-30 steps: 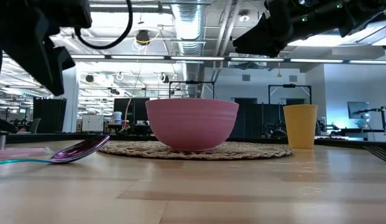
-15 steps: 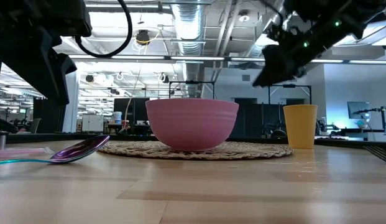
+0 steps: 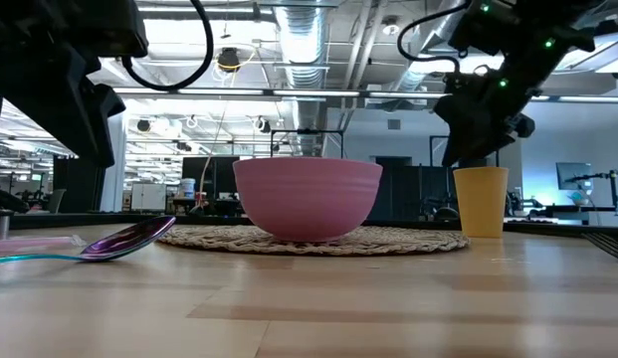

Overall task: Pick & Place Utensil
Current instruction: Put the yellow cup on the brown mat to the top right of the pink bowl

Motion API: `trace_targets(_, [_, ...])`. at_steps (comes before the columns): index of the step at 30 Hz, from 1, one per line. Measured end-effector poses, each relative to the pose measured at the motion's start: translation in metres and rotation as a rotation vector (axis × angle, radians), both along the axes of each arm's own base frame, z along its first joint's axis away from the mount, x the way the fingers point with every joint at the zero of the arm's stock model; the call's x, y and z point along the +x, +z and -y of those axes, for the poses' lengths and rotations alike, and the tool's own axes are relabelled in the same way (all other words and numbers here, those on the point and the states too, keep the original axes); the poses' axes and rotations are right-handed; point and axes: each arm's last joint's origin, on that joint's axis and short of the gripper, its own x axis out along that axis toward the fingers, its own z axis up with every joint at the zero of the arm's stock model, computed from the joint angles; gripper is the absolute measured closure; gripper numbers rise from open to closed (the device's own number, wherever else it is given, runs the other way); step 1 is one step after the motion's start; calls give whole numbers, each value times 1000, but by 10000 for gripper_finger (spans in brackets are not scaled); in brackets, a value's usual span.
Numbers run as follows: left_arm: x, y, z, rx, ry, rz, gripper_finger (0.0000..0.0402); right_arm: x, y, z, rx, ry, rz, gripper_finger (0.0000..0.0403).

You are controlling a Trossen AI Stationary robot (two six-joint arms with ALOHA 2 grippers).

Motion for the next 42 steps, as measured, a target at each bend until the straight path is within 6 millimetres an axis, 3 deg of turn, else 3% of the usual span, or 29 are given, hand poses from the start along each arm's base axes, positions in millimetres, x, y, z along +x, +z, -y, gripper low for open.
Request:
trace_targets(8, [0,0,0,14,-18,5,245,-4,-2,0,29,-53,0,160])
trace_targets(15, [0,0,0,14,-19,5,245,-11,-9,0,66,-116,-16,200])
trace_targets(19, [0,0,0,14,-19,4,245,-11,-10,-1,75,-112,-18,247])
trace_targets(27, [0,1,0,13,-19,5,245,-10,-9,-1,65,-88,-35,390])
trace_targets(32, [0,1,0,13,-19,5,245,2,11,-2,64,-47,47,384])
trace_targets(37, [1,1,0,11,-19,9,245,22,43,-12,-11,112,158,397])
trace_targets(42, [1,1,1,10,-19,11,245,45,58,-26,-55,250,168,398])
